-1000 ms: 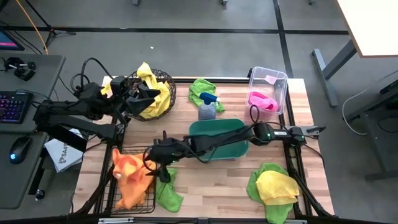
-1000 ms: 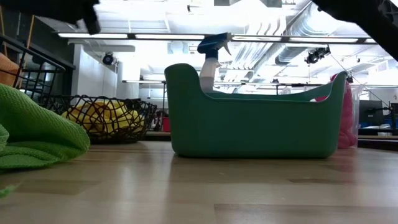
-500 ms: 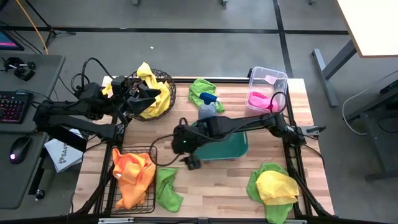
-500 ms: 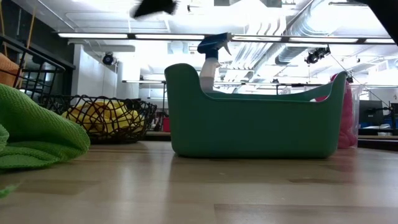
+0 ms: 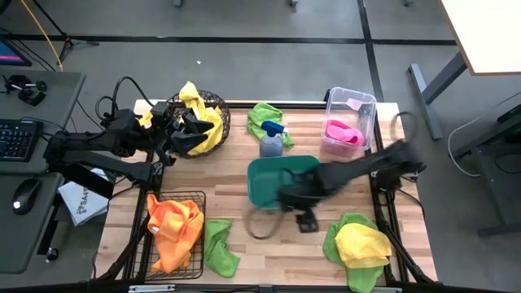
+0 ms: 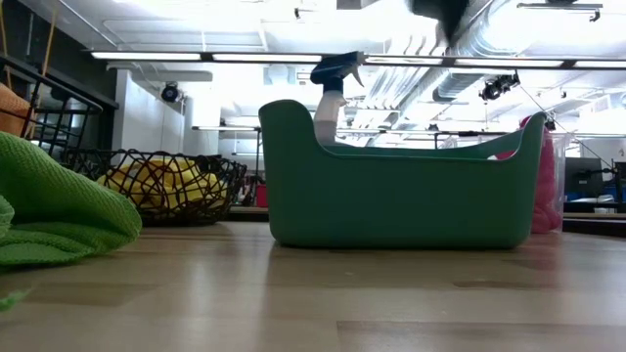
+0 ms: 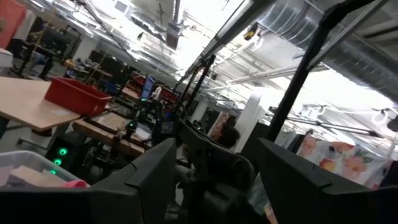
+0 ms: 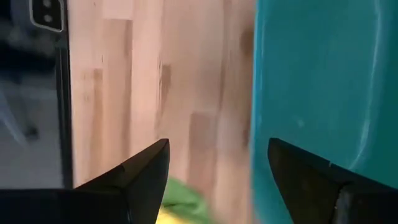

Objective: Sort microfiber towel by color & place in baskets
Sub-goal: Put the yellow towel into the round brown basket

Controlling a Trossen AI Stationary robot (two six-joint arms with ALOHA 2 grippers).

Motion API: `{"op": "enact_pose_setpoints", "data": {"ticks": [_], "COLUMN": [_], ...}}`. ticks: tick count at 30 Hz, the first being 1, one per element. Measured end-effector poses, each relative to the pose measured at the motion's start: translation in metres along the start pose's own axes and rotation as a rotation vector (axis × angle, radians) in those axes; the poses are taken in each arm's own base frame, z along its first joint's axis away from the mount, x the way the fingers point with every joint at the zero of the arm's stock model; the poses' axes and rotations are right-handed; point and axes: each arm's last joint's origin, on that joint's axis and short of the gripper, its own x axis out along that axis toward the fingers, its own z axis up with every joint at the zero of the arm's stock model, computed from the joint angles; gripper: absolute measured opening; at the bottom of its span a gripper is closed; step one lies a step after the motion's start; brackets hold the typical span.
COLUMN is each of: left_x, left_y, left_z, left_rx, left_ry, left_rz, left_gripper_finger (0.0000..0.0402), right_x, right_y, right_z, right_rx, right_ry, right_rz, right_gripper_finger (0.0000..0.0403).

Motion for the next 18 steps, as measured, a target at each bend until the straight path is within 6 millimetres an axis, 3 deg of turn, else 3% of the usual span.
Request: {"op": "enact_pose_setpoints", "data": {"ticks": [5,9,13,18], "left_x": [0.0,0.0,0.0,0.0], "left_y": [0.0,0.0,0.001,0.001], "left_z": [0.0,0.0,0.0,0.001], "left_rx": [0.0,0.023,0.051,0.055], "left_ry": [0.002,0.0,-0.014,-0.028], "left_rz": [-0.002,-0.001,0.025,0.053], "left_gripper_finger": [0.0211,0.0211,0.0211,0.0211], "right_x": [-0.005,0.001,0.016,0.033], "right_y": [0.025,0.052,0.079,0.103], "right_z": [-0.083,-0.133,-0.161,-0.168], "right_rx": [0.39,0.624,0.716,0.698], "right_ry": [-0.085,-0.098,-0.037,0.034], "right_rz": [0.08,0.193,0.208,0.169], "right_gripper_finger": [0.0266,0.0265,0.0265,0.0265]}}
